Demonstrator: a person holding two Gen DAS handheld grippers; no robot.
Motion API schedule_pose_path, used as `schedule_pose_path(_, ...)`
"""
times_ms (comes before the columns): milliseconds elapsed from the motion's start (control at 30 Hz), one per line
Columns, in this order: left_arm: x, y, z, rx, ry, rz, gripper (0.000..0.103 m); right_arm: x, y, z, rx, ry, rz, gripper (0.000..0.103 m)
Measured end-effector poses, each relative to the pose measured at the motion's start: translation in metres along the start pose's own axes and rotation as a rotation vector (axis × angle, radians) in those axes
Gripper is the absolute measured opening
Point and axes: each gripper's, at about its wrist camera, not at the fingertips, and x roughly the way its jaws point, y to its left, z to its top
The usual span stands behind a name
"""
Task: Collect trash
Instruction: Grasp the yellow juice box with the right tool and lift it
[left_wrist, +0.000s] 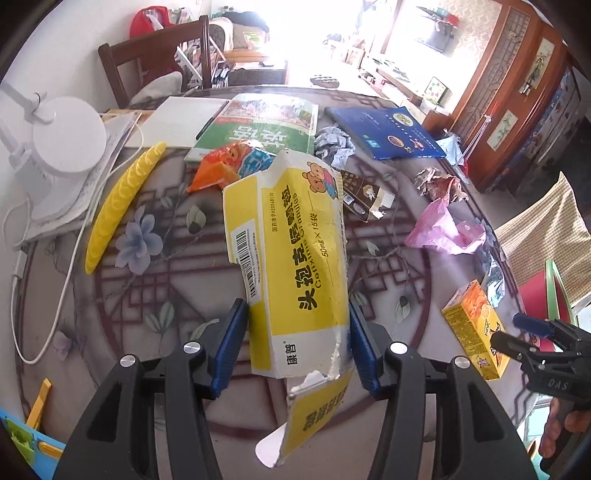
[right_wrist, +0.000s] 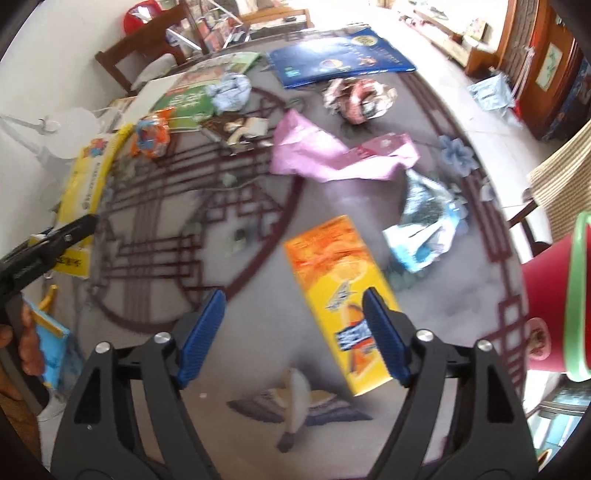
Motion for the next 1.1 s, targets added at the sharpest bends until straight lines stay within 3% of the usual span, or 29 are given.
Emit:
schedule_pose_path(67, -0.001, 0.000, 0.000, 0.001, -0.006, -0.003, 0.051, 0.001, -0.011, 0.002, 0.014, -0.003, -0.021, 0.081)
schedule_pose_path(133, 0.000, 0.000, 0.001, 0.003, -0.009, -0.008, 0.051, 0.014, -0.023, 0.002, 0.008, 0.041, -0.068, 0.081)
schedule_pose_path(333, 0.011, -0.002, 0.005, 0.004, 0.015, -0.022, 0.051, 0.045, -0.034, -0.003, 0.004, 0.120, -0.104, 0.081)
schedule_pose_path(433, 0.011, -0.006, 0.006, 0.013, 0.013, -0.025, 0.051, 0.056, -0.030, -0.006, -0.014, 0.153, -0.120, 0.071)
schedule_pose_path(533, 0.009, -0.007, 0.007, 0.015, 0.004, -0.021, 0.051, 0.051, -0.023, -0.006, -0.026, 0.136, -0.101, 0.068)
schedule_pose_path(767, 0.004, -0.011, 0.006, 0.015, -0.002, -0.019, 0.051, 0.001, -0.009, 0.008, -0.019, -0.005, -0.021, 0.058)
schedule_pose_path(800, 0.003, -0.012, 0.006, 0.018, -0.004, -0.020, 0.051, -0.006, -0.008, 0.010, -0.019, -0.022, -0.014, 0.049)
schedule_pose_path(833, 0.003, -0.014, 0.006, 0.021, -0.006, -0.021, 0.051, -0.013, -0.006, 0.011, -0.017, -0.040, -0.003, 0.029)
schedule_pose_path(1100, -0.008, -0.030, 0.004, 0.039, -0.031, -0.035, 0.051, -0.032, -0.012, 0.013, 0.003, -0.083, 0.022, 0.029)
